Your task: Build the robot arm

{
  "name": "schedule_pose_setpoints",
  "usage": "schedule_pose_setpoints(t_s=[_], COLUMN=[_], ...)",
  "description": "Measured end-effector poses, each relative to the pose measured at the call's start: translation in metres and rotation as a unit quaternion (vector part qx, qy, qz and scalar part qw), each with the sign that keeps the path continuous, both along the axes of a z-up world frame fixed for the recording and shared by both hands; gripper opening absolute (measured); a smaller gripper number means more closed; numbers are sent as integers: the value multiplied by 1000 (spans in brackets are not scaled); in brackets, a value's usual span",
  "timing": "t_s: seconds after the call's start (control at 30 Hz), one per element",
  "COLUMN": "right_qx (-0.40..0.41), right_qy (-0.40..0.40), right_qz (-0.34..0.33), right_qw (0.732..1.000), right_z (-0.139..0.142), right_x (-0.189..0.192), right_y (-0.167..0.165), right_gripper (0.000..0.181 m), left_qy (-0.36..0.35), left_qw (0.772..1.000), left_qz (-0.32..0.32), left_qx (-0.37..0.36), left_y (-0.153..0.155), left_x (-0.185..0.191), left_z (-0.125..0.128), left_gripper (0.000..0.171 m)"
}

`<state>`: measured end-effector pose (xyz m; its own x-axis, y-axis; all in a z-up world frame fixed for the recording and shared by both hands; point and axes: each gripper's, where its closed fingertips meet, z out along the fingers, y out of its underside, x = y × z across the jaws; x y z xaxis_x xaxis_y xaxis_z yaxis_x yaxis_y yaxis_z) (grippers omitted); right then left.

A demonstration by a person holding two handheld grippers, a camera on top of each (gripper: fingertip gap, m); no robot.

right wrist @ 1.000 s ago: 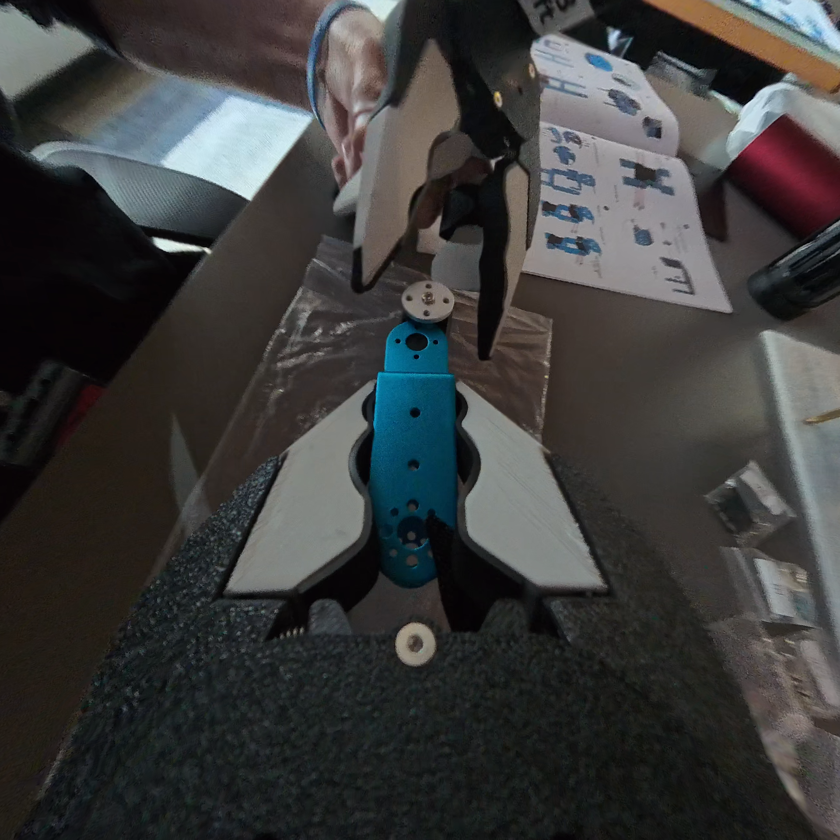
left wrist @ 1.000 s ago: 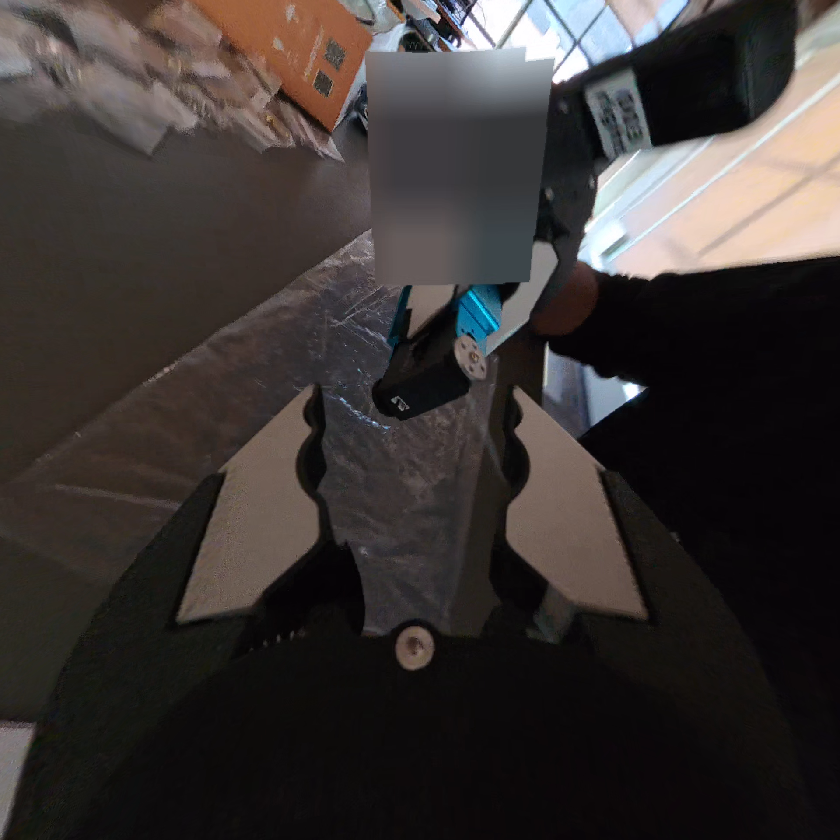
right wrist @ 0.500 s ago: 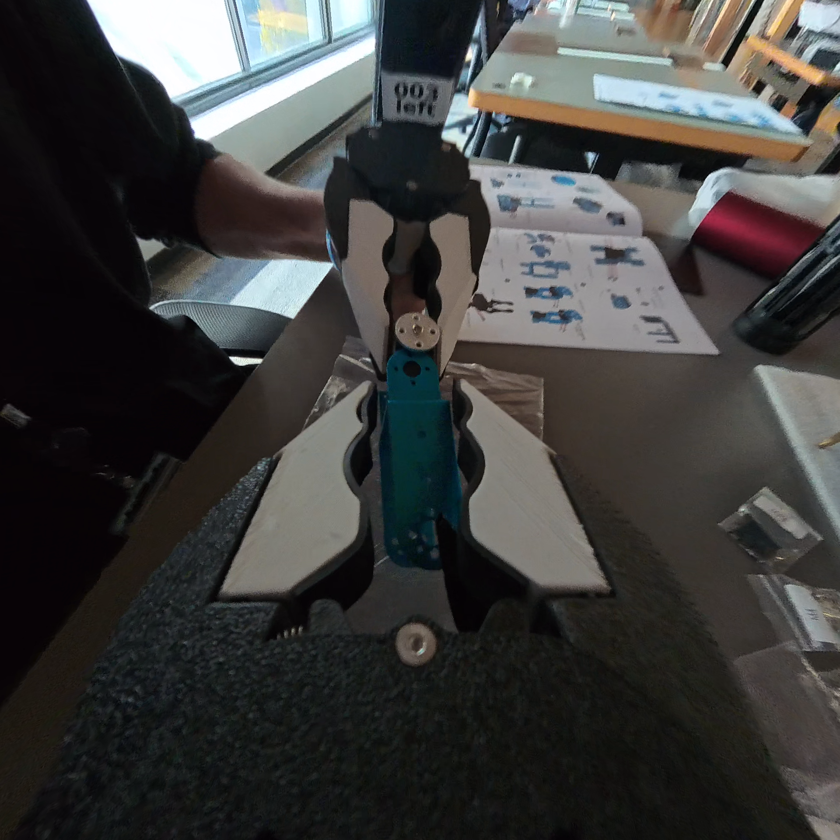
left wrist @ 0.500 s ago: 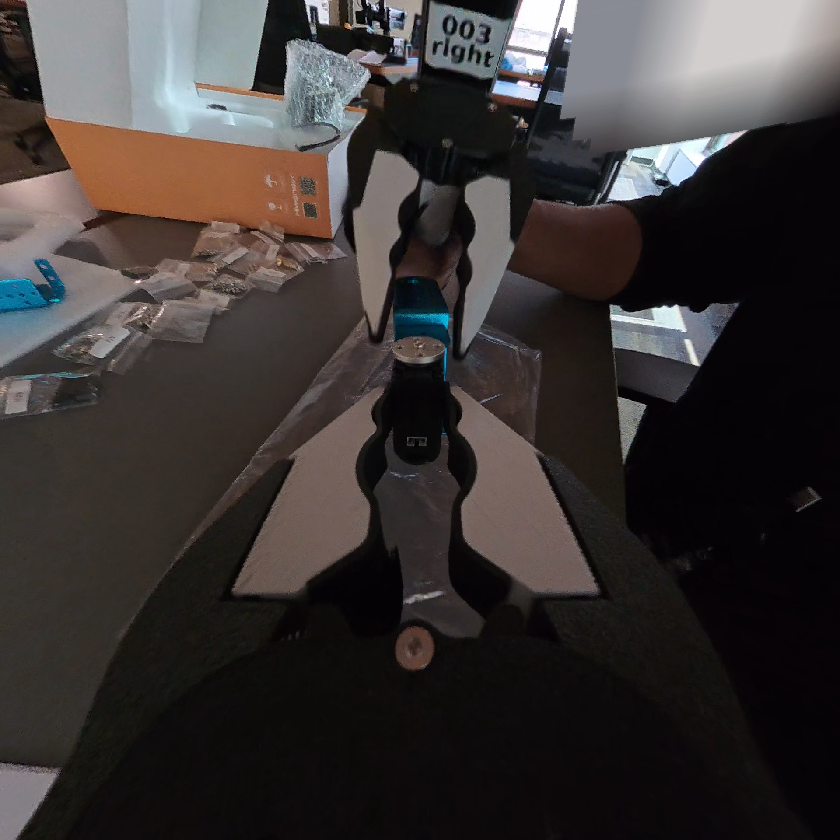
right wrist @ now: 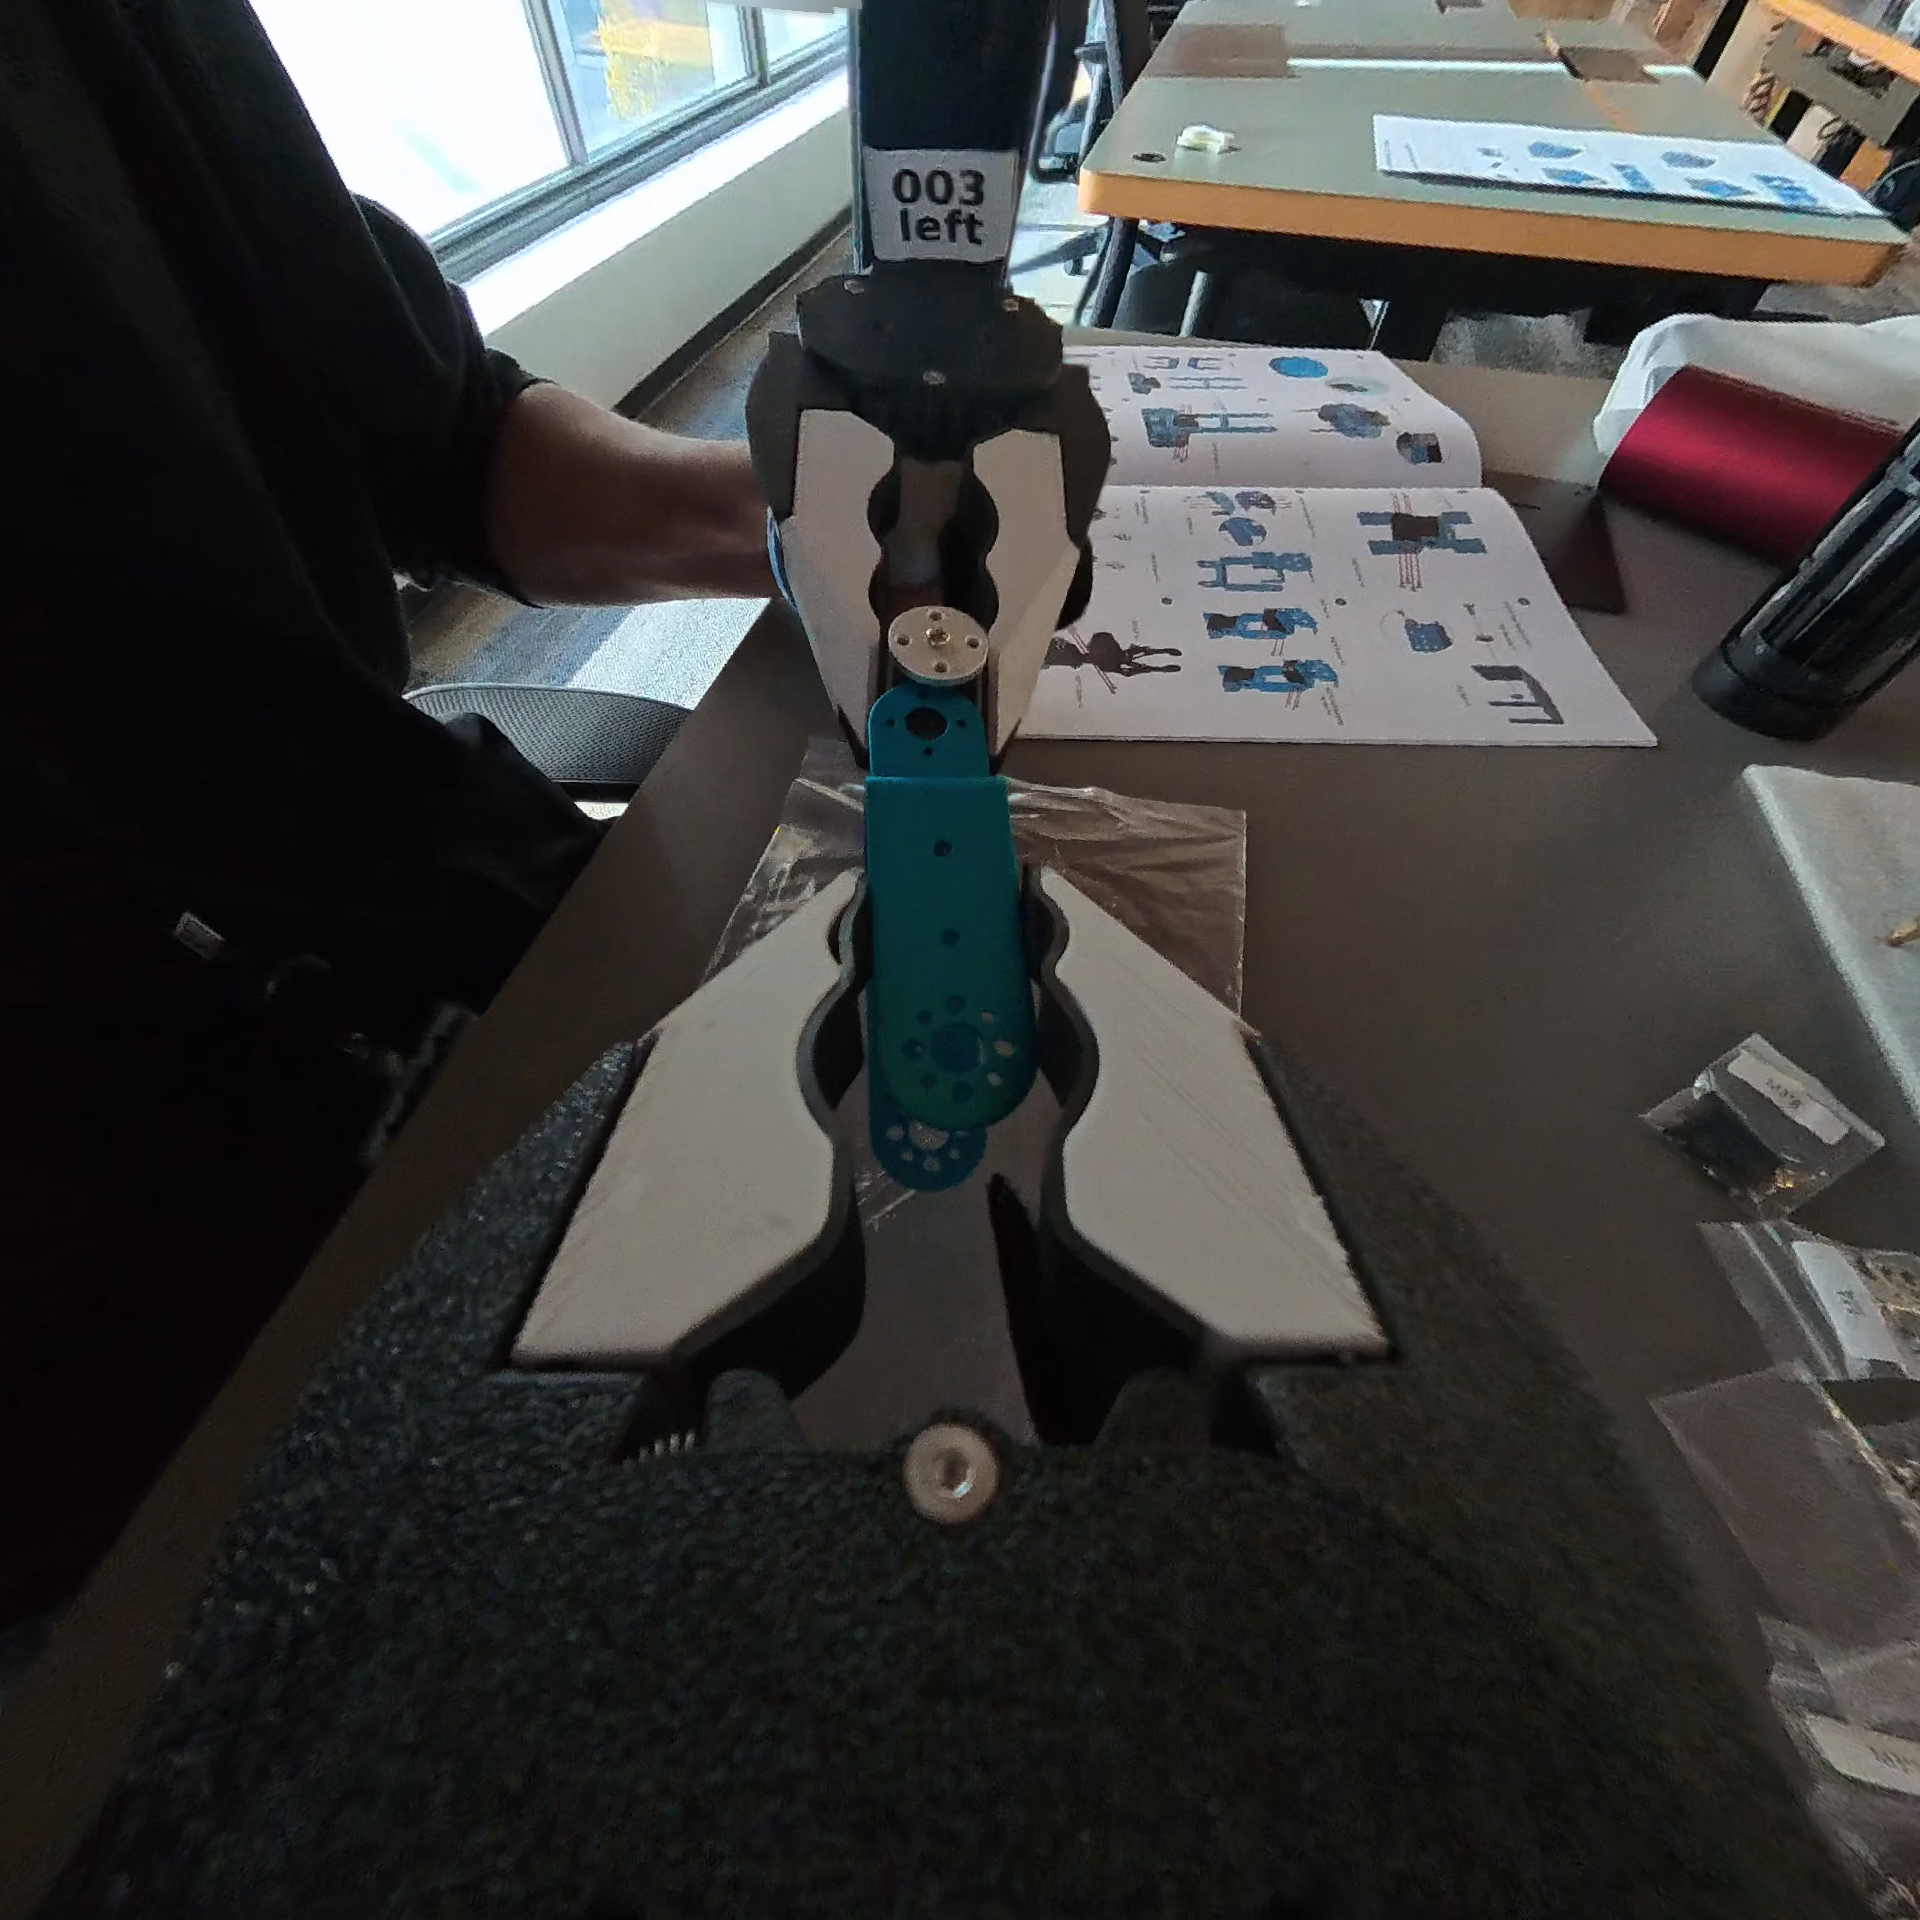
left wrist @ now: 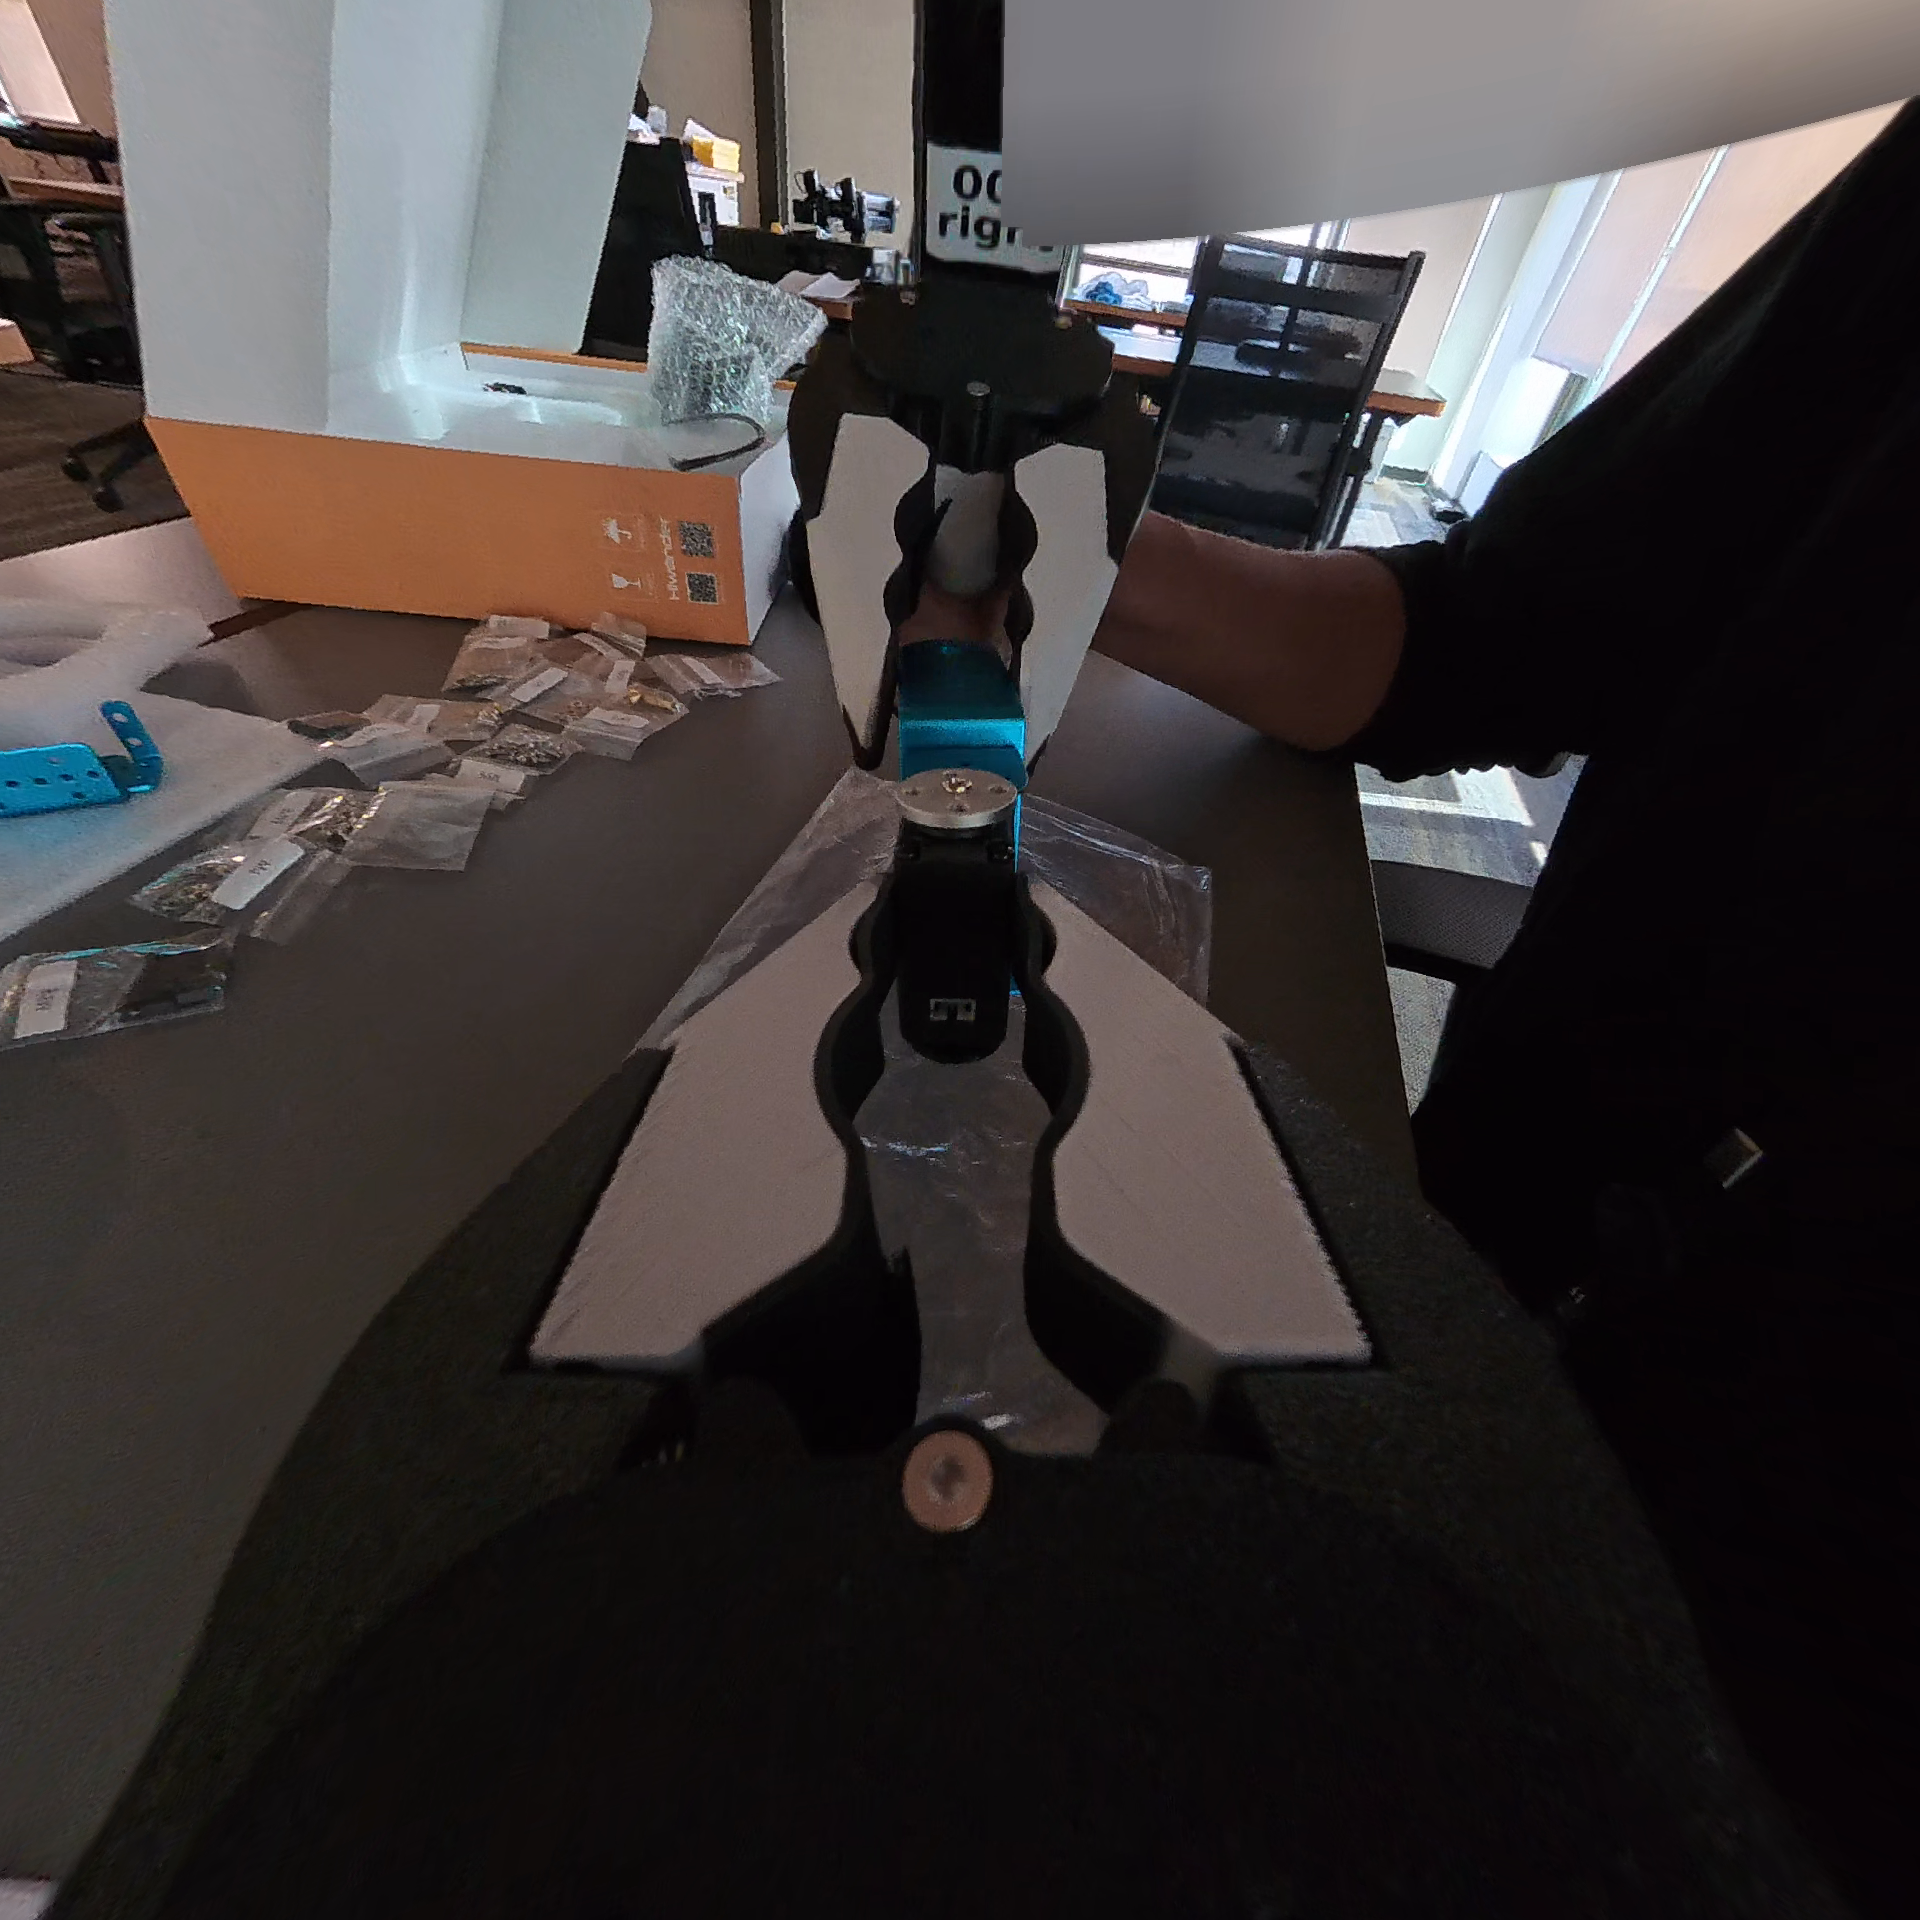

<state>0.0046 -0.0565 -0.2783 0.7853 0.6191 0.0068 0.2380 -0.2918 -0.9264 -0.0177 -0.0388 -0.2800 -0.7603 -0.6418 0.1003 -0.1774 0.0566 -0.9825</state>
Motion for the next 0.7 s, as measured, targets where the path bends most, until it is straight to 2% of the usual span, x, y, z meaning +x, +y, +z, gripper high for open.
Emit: schedule_pose_setpoints(t_s=[0.23, 0.47, 0.7], right_qx=[11, 6, 7], right_qy=[-12, 3, 19], right_qz=[-16, -3, -19], right_qw=[1000, 1000, 1000], right_z=[-1, 0, 9], right_x=[2, -2, 1], right_y=[6, 4, 6], right_gripper=[27, 28, 27], left_qy=[-14, 8, 65], left_qw=[999, 1000, 994], left_qz=[29, -3, -33], left_qx=[16, -21, -83], left_y=[9, 6, 3], left_x=[1, -2, -1], left_z=[1, 1, -2], left_gripper=[20, 20, 21])
